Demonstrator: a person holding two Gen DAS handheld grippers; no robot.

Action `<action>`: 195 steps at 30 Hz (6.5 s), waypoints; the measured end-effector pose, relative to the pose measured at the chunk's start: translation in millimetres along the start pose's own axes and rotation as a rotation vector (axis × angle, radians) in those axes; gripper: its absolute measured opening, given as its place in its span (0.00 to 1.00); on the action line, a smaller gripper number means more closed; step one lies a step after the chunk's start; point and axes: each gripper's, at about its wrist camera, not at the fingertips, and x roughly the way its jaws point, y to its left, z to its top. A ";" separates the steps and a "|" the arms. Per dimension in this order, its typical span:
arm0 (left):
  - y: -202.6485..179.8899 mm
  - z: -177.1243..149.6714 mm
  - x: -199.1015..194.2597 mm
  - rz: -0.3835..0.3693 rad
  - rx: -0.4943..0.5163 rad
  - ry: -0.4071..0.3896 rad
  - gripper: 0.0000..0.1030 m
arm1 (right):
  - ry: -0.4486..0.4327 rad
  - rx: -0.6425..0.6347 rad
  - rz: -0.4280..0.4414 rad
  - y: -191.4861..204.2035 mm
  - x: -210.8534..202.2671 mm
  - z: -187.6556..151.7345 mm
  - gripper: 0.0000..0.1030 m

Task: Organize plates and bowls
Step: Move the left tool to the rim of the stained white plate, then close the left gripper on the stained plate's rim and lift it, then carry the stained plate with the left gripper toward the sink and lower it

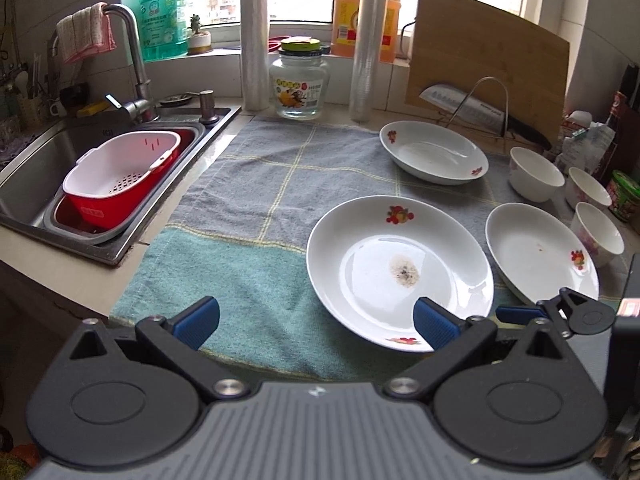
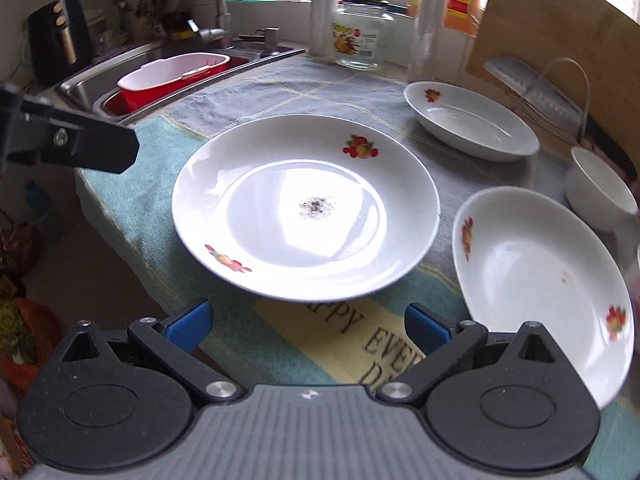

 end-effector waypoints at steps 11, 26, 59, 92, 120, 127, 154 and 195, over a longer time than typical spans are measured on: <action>-4.2 19.3 23.0 -0.022 0.034 0.048 0.99 | -0.025 -0.017 0.031 -10.6 24.6 6.8 1.00; 18.7 62.7 128.4 -0.320 0.245 0.171 0.99 | -0.021 0.014 0.003 -4.9 30.3 11.3 1.00; 3.2 74.7 178.5 -0.451 0.406 0.271 0.99 | -0.095 0.066 -0.049 8.3 21.6 -2.9 1.00; -20.4 110.7 196.4 -0.775 0.678 0.390 0.87 | -0.124 0.027 -0.014 5.0 22.0 -2.3 1.00; 15.7 125.0 178.5 -0.782 0.608 0.322 0.82 | -0.086 -0.012 0.038 9.2 24.3 31.9 1.00; 48.1 142.4 179.2 -0.743 0.547 0.275 0.82 | -0.090 -0.079 0.083 12.5 43.1 63.1 1.00; 137.0 183.3 228.4 -0.647 0.423 0.232 0.82 | -0.075 -0.180 0.188 33.3 126.6 147.3 1.00; 133.5 192.3 265.6 -0.657 0.419 0.234 0.82 | -0.030 -0.132 0.133 28.2 147.4 158.5 1.00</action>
